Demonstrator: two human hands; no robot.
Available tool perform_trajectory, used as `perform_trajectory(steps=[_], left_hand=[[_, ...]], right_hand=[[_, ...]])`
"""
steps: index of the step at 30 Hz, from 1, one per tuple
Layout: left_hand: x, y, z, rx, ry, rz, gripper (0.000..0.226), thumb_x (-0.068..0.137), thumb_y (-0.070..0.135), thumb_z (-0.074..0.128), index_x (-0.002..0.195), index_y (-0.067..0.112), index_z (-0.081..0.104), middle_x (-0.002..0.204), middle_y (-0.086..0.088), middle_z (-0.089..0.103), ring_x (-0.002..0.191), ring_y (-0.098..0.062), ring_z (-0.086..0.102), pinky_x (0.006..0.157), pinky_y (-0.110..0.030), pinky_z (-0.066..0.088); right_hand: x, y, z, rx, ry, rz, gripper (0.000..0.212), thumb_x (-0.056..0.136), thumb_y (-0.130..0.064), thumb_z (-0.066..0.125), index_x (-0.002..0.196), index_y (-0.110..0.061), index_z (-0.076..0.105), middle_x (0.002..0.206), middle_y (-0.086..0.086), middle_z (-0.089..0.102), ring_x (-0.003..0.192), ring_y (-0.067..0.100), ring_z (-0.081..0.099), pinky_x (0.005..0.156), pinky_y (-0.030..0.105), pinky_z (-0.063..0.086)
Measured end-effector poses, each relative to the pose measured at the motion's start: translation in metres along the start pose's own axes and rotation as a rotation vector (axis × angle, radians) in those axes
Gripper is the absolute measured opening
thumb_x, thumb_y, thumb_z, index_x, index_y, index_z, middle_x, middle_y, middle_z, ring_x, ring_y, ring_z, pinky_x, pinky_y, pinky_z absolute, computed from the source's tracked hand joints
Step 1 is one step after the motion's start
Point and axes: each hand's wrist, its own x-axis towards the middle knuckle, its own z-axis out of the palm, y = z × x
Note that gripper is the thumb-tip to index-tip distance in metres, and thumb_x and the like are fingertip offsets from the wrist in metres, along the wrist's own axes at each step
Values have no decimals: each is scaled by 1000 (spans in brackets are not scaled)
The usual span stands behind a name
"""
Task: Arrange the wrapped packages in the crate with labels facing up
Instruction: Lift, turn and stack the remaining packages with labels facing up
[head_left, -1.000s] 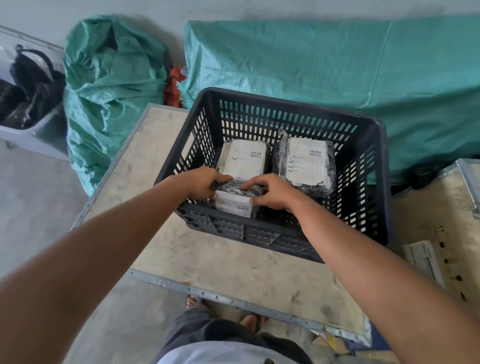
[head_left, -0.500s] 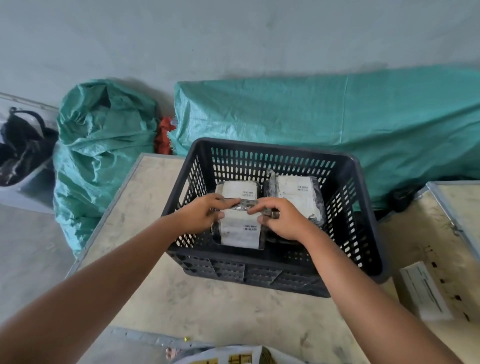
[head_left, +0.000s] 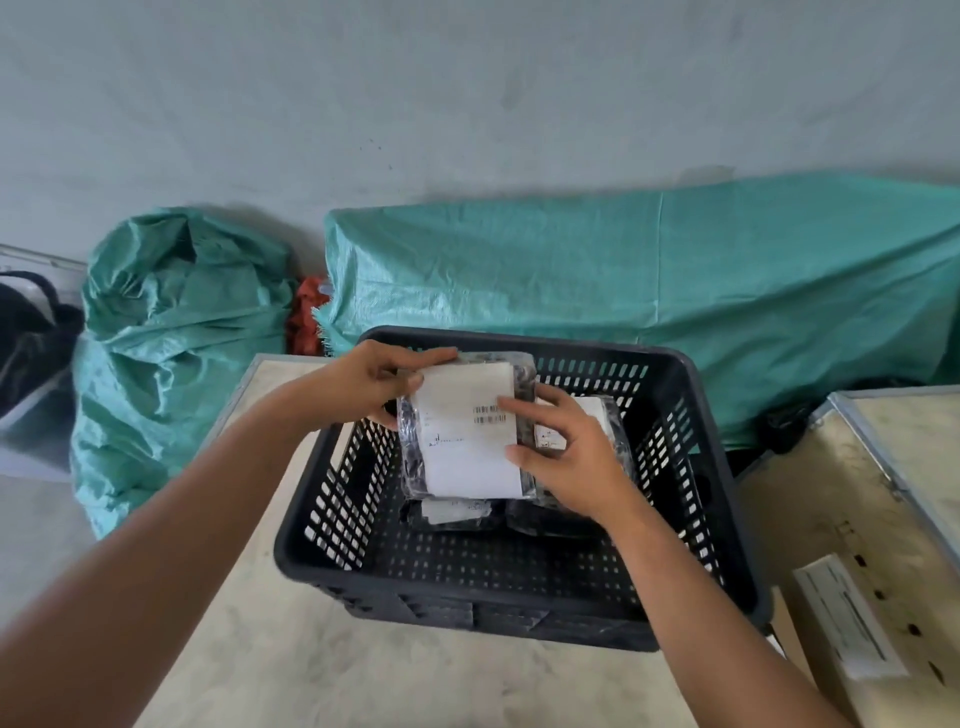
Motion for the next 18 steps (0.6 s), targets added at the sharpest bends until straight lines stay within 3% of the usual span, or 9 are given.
perform_trajectory(steps=[2,4,7,10,11,13,15,17,18], left_hand=[[1,-1,5,28,160,56,51,102,18,56,125,64,58,119,27,70,101,-3,70,81,-34,63],[-1,-7,12,45,255,79,63,99,23,62,136,69,41,122,36,63,106,2,67,91,-24,57],[-2,-25,28,25,199,54,91,92,30,71,149,65,10,138,43,47,119,8,58,94,-13,50],[6,-48,44,104,188,51,100,86,32,76,157,50,8,156,35,24,131,27,28,101,1,28],[10,-55,47,105,189,22,99,85,32,78,158,47,12,153,37,22,131,29,23,104,0,24],[16,-68,51,102,194,-47,96,86,26,79,159,43,18,153,33,20,143,12,19,116,-19,19],[21,-79,53,138,199,-92,94,88,22,78,160,36,19,154,25,15,151,-3,6,123,-36,12],[27,-89,55,144,204,-127,93,89,20,77,161,31,18,155,21,14,150,-5,3,124,-40,10],[31,-94,55,145,203,-149,93,90,20,76,161,30,17,160,17,13,151,-6,1,123,-38,9]], right_hand=[[11,-5,-6,19,13,-9,58,85,-15,83,125,-54,68,149,-14,45,138,13,49,109,45,48],[20,-8,-10,64,26,-1,58,81,-23,86,127,-53,67,146,-17,51,135,13,53,113,45,44],[32,-7,-13,141,31,67,62,78,-30,85,130,-56,63,138,-37,54,136,-2,47,112,32,42],[44,3,-11,101,23,133,67,87,-16,80,137,-55,57,149,-27,49,141,-1,40,116,36,36],[47,8,-7,46,5,156,68,90,-14,77,141,-53,54,153,-24,44,144,2,36,118,39,31],[53,19,3,-47,-52,199,69,95,-11,71,148,-47,46,157,-22,36,143,2,27,119,39,26],[58,29,17,-91,-87,228,69,98,-8,65,153,-41,41,164,-12,31,147,8,26,117,30,33],[64,39,30,-126,-94,259,69,100,-5,62,156,-38,38,166,-5,28,142,11,38,93,6,47],[67,44,35,-143,-91,277,70,100,-3,60,157,-36,37,167,-3,28,133,7,47,81,2,50]])
